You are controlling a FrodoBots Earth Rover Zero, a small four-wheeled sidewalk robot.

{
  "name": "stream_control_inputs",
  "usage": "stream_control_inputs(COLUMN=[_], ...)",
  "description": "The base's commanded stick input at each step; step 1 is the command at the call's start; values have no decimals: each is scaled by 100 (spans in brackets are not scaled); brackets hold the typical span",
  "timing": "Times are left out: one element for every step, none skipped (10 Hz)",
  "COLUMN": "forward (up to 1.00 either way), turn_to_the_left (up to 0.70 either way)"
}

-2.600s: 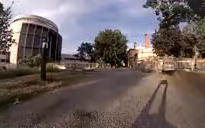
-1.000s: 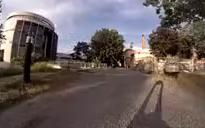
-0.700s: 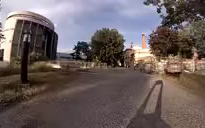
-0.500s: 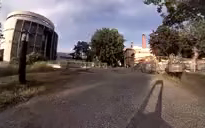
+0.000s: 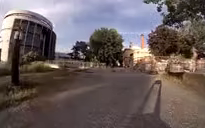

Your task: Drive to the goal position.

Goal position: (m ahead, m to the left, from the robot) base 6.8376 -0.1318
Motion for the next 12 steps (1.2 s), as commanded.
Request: stream_control_inputs(forward=[45,45,45,45,45,45,45,45,45,45,45,45], turn_to_the_left=[0,0,0,0,0,0,0,0,0,0,0,0])
